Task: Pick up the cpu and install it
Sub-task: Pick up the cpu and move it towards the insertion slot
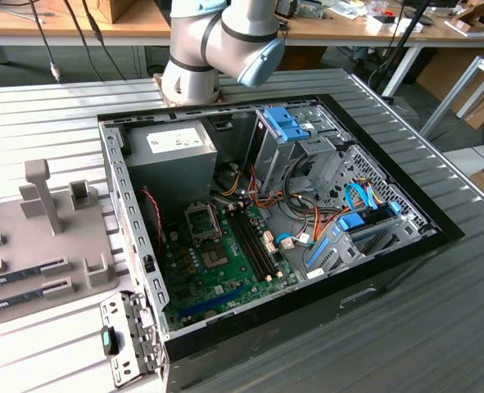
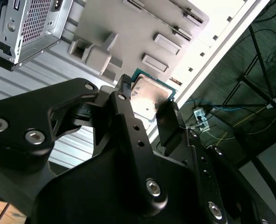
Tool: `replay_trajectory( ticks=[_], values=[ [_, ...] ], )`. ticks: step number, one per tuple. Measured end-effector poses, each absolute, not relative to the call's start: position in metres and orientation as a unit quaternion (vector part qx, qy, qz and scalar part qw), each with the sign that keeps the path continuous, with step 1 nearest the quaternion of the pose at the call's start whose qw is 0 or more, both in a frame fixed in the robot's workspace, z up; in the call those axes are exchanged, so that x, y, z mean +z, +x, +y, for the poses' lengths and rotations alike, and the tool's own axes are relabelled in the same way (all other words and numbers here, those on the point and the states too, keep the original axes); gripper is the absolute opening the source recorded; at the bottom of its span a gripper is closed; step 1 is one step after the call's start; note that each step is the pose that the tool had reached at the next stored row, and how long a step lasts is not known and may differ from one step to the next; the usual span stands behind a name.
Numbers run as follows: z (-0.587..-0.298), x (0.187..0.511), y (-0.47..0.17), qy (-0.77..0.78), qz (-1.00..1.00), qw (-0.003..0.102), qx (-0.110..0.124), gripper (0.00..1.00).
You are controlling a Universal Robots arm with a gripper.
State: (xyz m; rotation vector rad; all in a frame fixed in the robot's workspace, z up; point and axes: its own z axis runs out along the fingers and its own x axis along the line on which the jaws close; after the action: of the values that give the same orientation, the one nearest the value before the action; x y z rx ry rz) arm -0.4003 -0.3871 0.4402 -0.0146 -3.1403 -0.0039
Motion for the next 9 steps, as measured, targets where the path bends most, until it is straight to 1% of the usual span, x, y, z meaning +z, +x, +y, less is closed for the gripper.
replay_trajectory(
  ticks=[9],
  values=[
    [-0.3874,0.4392,-0.3925,-0.005,-1.000,0.001,-0.001,0.47]
  ],
)
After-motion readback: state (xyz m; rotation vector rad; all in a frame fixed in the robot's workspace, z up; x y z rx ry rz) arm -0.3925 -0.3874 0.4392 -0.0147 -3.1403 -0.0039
